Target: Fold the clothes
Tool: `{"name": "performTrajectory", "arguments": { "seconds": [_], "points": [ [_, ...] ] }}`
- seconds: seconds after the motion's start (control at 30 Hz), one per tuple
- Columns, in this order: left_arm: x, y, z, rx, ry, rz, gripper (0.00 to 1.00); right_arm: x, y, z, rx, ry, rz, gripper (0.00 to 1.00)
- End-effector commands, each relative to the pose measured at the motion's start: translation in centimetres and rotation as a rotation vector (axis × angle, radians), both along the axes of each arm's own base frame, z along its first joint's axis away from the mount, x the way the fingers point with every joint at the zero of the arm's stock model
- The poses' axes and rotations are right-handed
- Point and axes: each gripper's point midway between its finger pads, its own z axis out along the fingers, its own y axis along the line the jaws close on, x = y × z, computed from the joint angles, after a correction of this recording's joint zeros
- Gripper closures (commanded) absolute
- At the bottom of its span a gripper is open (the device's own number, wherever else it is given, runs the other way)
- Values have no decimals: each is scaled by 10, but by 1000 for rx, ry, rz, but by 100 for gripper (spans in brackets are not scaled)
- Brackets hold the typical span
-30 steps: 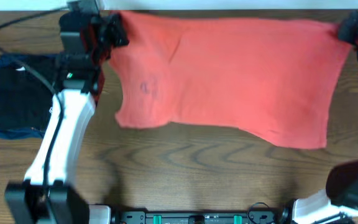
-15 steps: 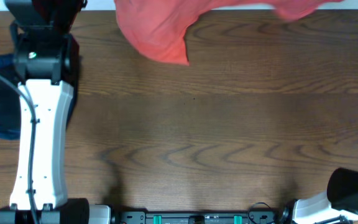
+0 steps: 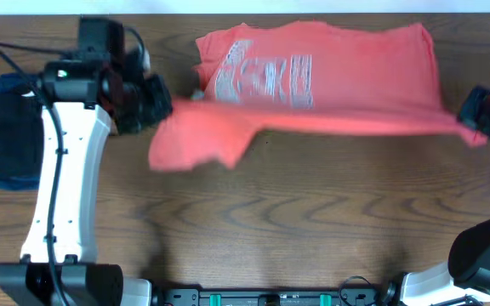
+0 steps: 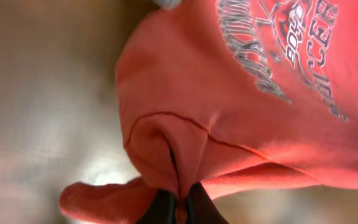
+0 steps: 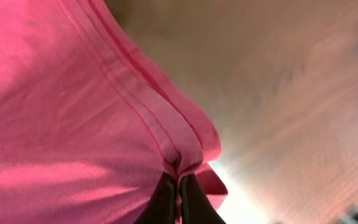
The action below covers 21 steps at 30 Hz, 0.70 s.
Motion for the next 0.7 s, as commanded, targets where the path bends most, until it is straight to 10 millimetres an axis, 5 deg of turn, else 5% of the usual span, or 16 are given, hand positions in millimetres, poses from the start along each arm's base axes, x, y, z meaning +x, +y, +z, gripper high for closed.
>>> {"name": "performTrajectory", "arguments": {
  "seconds": [0.0,0.2,0.4,0.5,0.67],
  "points": [
    [-30,12,-39,44,145,10,94,-39,-19,-31,-64,160,-63,99],
    [-92,12,-101,45,396,-48,94,-90,-11,-73,-1,312,-180,99],
    [-145,12,-126,42,558,-89,94,-115,-8,-82,37,377,-239,99],
    [-149,12,-128,42,539,-89,94,-113,-4,-84,58,369,-236,99],
    [-110,-8,-119,-74,328,-94,94,-87,7,-91,129,274,-174,99]
  ]
}}
